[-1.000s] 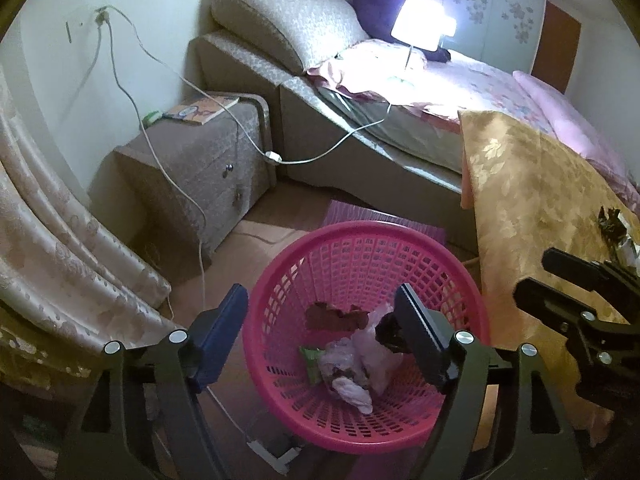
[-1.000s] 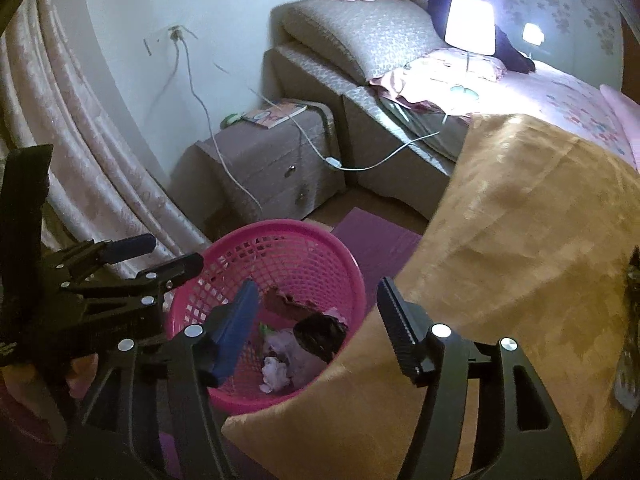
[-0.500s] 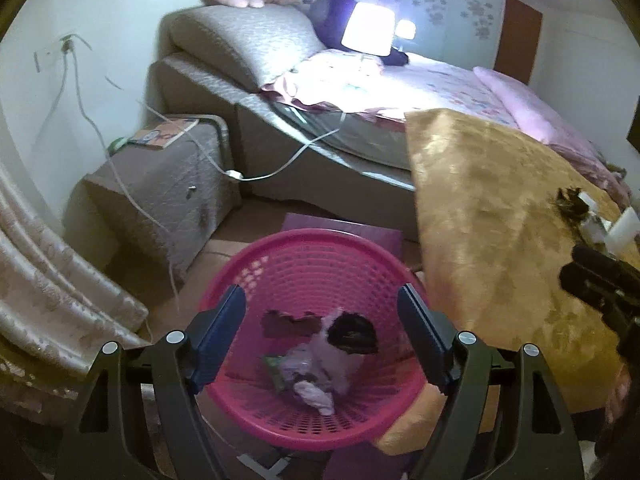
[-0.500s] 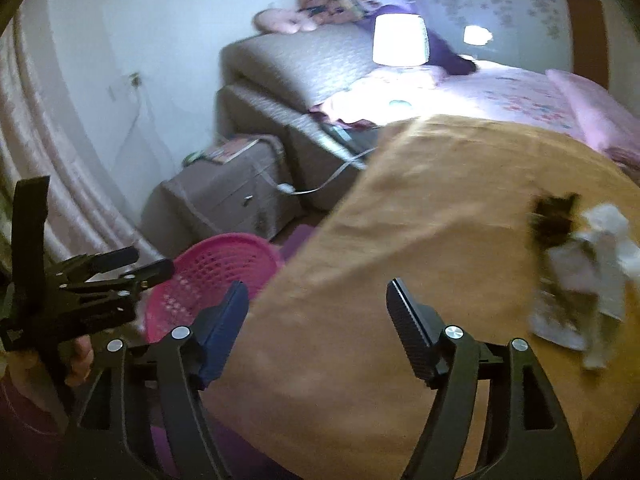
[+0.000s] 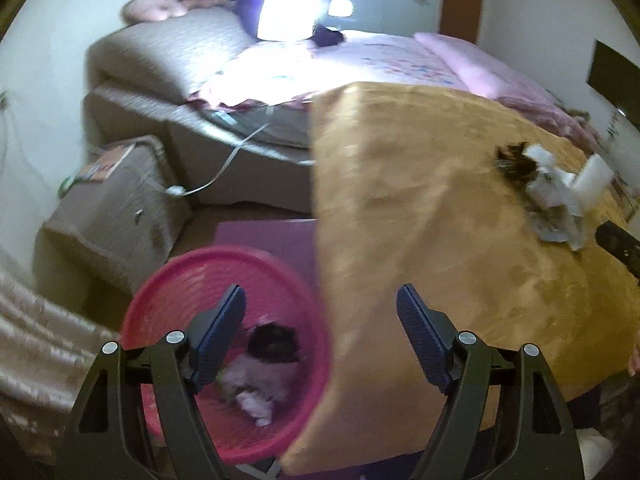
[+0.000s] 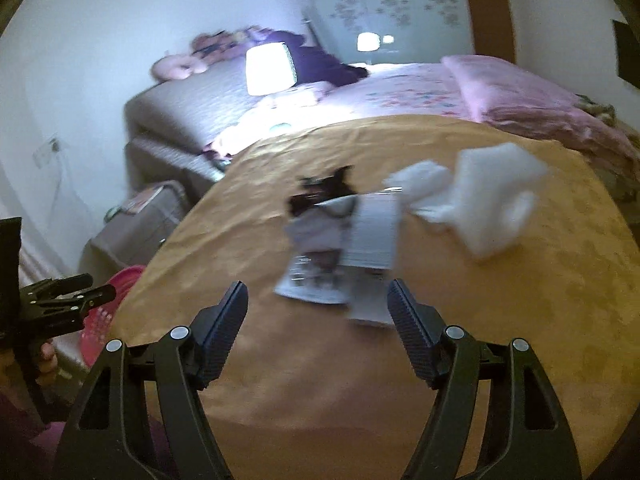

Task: Collect trash
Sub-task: 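Move both tools back over the bed and grasp the dark crumpled bag with the left tool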

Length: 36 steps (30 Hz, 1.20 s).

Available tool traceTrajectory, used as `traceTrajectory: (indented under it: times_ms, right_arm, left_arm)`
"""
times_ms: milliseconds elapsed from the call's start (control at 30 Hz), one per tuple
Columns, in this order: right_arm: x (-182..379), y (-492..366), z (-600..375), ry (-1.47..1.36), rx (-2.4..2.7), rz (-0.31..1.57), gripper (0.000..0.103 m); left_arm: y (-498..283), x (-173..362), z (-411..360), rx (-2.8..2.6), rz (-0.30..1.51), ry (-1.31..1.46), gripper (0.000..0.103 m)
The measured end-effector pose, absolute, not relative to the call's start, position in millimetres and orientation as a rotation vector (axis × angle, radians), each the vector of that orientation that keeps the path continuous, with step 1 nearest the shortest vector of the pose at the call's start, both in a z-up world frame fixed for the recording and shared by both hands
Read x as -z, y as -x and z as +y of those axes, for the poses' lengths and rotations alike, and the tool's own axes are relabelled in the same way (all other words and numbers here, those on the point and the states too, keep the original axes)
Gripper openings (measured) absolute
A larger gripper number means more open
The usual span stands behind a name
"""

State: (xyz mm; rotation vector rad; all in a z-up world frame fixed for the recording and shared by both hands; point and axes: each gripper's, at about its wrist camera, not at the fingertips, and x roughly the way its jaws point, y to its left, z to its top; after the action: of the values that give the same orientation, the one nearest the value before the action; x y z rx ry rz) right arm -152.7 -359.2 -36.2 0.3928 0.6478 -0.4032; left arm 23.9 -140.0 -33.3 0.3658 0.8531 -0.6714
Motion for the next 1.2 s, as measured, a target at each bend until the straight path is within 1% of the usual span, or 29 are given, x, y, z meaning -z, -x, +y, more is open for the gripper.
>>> traceTrajectory:
  times_ms: [133, 267, 367, 633, 833, 933, 967, 1000, 1033, 1067, 1100, 1200]
  right_arm:
    - [39.3, 168.3, -375.2, -0.416, 0.44, 0.634, 0.07]
    - [42.9, 179.5, -383.7, -0.438, 0.462, 0.623, 0.073]
    - [47.1, 188.2, -391.8, -0.455, 0.489, 0.62, 0.074]
    - [55.4, 203.7, -410.4, -0.497, 0.539, 0.608, 0.074]
    - [58.8, 206.1, -416.6, -0.529, 0.52, 0.604, 0.074]
    - [58.7, 207.0, -417.0, -0.532, 0.522, 0.601, 0.074]
    - [58.3, 207.1, -417.7, -0.532, 0.522, 0.6, 0.074]
    - [57.6, 207.1, -417.4, -0.533, 0.523, 0.597, 0.074]
    - [57.4, 207.5, -417.6, -0.533, 0.523, 0.595, 0.074]
    - [57.7, 207.6, -417.3, -0.533, 0.524, 0.594, 0.073]
    - [57.7, 207.7, -417.6, -0.534, 0.523, 0.593, 0.074]
    - [58.2, 207.5, -416.6, -0.535, 0.52, 0.596, 0.074]
  left_arm:
    - [-15.2, 22.2, -180.9, 0.749, 0.834, -0.373, 0.075]
    - [-7.0, 14.0, -226.5, 0.813, 0.815, -0.411, 0.075]
    - [-1.8, 9.9, -263.0, 0.865, 0.806, -0.45, 0.075]
    - [-5.5, 8.8, -337.6, 0.92, 0.835, -0.468, 0.075]
    - [-11.1, 17.6, -375.5, 0.943, 0.887, -0.486, 0.074]
    - [-9.4, 30.3, -388.2, 0.947, 0.922, -0.529, 0.059]
    - [-8.8, 34.6, -390.5, 0.946, 0.937, -0.54, 0.051]
    - [-9.9, 39.3, -391.9, 0.946, 0.956, -0.545, 0.046]
    - [-11.7, 43.9, -391.7, 0.947, 0.978, -0.539, 0.044]
    - [-13.4, 46.3, -390.8, 0.947, 0.988, -0.527, 0.04]
    - [-16.0, 48.7, -389.0, 0.944, 1.004, -0.509, 0.037]
    - [-17.9, 49.0, -382.1, 0.954, 1.006, -0.482, 0.034]
